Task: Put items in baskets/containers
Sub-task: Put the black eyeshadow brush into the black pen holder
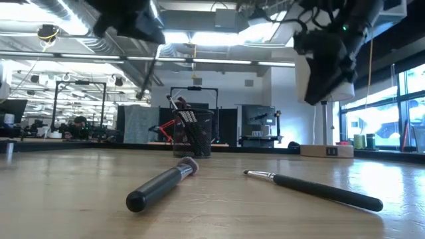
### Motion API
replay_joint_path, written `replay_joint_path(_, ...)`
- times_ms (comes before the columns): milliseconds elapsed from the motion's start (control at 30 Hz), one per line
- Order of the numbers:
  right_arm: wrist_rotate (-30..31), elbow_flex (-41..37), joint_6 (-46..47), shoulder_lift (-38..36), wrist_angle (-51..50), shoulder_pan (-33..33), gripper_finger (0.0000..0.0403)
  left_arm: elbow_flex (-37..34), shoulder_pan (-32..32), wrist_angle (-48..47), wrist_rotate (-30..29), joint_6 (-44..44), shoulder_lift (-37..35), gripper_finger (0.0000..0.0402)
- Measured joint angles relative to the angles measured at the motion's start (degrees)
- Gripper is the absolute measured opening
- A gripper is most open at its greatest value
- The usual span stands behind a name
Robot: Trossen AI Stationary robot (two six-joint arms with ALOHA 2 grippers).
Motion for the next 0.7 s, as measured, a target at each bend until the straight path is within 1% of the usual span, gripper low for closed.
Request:
replay_joint_path(133, -3.07, -3.11, 3.58, 0.02, -0.56, 1.37, 0.0145, 0.00, 4.20, 9.58, -1.05, 9.87, 0.00, 0.0009)
replay_joint_path(233, -6.58, -5.48, 8.55, -0.07, -4.95, 2.03, 0.0145, 0.00, 6.91, 16.41, -0.55, 15.77, 0.00, 0.0010)
replay_joint_path(333, -9.73, -7.69, 12.49, -0.08, -6.68, 3.73, 0.0145, 0.02, 9.42, 21.80, 0.05, 20.16, 0.00, 0.0010)
replay_joint_path(400, -10.25, -9.03, 14.62, -0.11, -6.99, 5.09, 0.0145, 0.04, 11.43, 23.38, 1.46, 20.54, 0.00, 0.0010)
replay_joint_path(467, -10.25, -9.86, 16.48, -0.11, -6.92, 6.05, 0.0145, 0.05, 13.40, 23.41, 2.81, 18.38, 0.45, 0.0009)
replay_joint_path(600, -10.16, -10.09, 18.48, -0.11, -6.67, 7.60, 0.0145, 0.04, 16.37, 24.22, 4.37, 13.40, 3.45, 0.0010)
replay_joint_path(700, -10.20, -10.09, 19.63, -0.11, -6.51, 8.74, 0.0145, 0.04, 17.97, 27.15, 5.79, 12.75, 6.35, 0.0013)
